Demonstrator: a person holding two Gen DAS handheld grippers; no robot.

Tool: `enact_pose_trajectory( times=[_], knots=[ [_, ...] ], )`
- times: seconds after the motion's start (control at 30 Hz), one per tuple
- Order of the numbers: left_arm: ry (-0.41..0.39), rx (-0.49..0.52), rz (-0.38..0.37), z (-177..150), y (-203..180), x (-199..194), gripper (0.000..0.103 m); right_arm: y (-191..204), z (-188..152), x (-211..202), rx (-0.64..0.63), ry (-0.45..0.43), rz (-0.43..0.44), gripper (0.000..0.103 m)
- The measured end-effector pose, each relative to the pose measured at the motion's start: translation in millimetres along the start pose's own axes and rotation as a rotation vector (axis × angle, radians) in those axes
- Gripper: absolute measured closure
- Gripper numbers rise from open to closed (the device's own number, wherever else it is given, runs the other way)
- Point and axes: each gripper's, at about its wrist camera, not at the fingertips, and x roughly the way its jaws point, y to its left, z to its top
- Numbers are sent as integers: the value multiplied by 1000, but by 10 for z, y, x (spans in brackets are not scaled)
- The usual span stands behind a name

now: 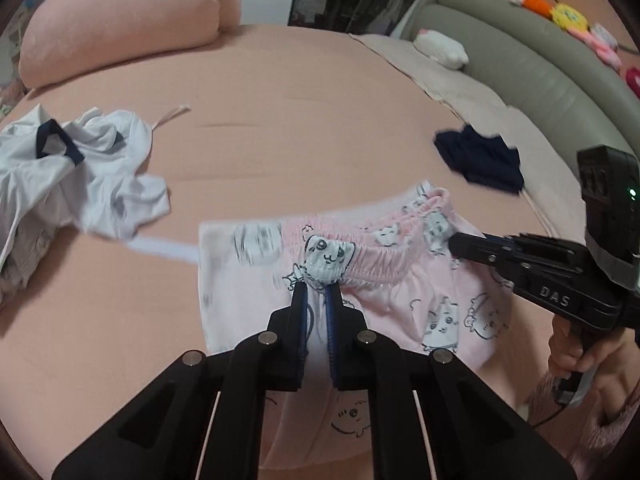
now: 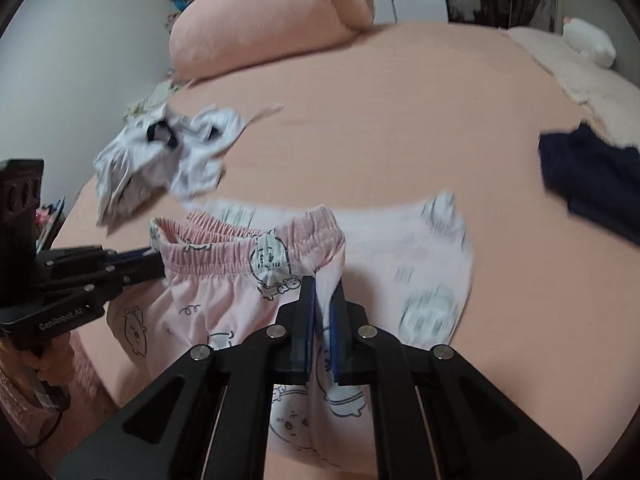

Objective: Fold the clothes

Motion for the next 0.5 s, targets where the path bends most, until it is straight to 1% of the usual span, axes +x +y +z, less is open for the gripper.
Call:
enact_pose_trajectory(
  times=[0.03, 0.1, 0.13, 0.17, 0.2, 0.23, 0.27, 0.3, 0.33, 0.37, 0.4, 0.43, 0.47, 0.5],
  knots=[
    [12, -17, 11, 51, 57, 129, 94, -43, 69, 53, 11, -2, -8, 98],
    [51, -61, 46, 120, 201, 441, 88, -189, 115, 300, 56, 4, -55, 97],
    [69, -83, 68, 118, 258, 580, 86, -240, 116, 413, 70, 9, -75, 96],
    [86, -104, 93, 92, 305, 708, 82, -257, 100, 489, 71, 18, -83, 95],
    [71, -115, 109, 60, 309, 742, 81, -273, 85, 565, 72, 26, -90, 95],
    [40, -129, 119, 25, 295, 671, 81, -290, 69, 642, 73, 35, -98, 94],
    [13, -150, 128, -10, 286, 570, 75, -298, 65, 650, 78, 28, -97, 94],
    [-15, -171, 138, -44, 277, 470, 69, -307, 64, 547, 92, -1, -90, 93],
    [-47, -204, 145, -107, 290, 334, 67, -334, 46, 414, 114, -31, -88, 86],
    [-63, -244, 152, -189, 326, 212, 58, -360, 27, 282, 135, -62, -86, 70],
    [-65, -285, 159, -273, 366, 114, 49, -399, -25, 159, 169, -73, -105, 65],
    [-54, -345, 168, -397, 414, 17, 48, -456, -124, 51, 222, -57, -153, 64],
    [-36, -396, 166, -516, 446, -46, 48, -482, -209, -13, 252, -41, -177, 64],
    [-22, -419, 142, -619, 443, -72, 48, -467, -272, -17, 252, -24, -169, 64]
  ],
)
